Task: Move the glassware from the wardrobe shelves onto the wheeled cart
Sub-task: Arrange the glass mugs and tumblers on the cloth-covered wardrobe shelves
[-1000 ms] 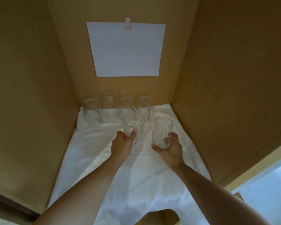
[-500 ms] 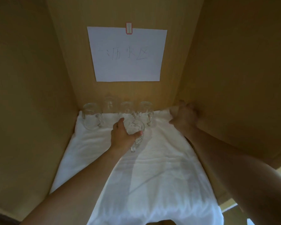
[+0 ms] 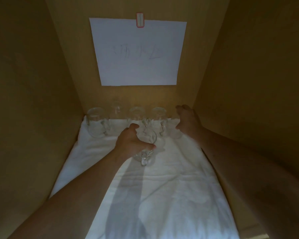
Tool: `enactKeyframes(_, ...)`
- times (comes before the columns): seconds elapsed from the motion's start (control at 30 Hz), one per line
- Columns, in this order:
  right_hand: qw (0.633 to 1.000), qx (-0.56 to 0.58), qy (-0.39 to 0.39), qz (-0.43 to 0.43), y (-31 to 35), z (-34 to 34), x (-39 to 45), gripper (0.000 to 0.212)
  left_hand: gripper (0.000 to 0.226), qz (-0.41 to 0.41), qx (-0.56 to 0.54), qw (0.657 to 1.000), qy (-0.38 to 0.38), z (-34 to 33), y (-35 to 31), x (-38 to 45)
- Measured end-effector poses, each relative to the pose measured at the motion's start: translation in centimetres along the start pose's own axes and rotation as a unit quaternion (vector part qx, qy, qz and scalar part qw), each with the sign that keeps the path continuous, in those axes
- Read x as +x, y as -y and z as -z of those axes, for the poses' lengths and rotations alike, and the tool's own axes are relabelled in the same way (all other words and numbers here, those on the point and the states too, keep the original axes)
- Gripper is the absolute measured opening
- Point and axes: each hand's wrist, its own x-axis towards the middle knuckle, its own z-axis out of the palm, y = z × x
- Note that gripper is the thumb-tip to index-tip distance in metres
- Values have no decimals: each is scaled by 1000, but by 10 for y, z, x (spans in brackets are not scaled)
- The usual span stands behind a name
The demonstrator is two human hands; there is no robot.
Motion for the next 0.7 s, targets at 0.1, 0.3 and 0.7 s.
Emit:
enactKeyframes(0.1,1000,-4,-1,23,-1,-2,14,80,116,3,-18,1000,0,0,2,1)
enactKeyframes(0.3,999,19,-1,38,-3,-6,38,81,132,12,-38,999,1,0,2,1)
enactKeyframes(0.7,985,87,-142,-35,1,-38,-19,79,118,7,-52,999,-8,-6,1,-4)
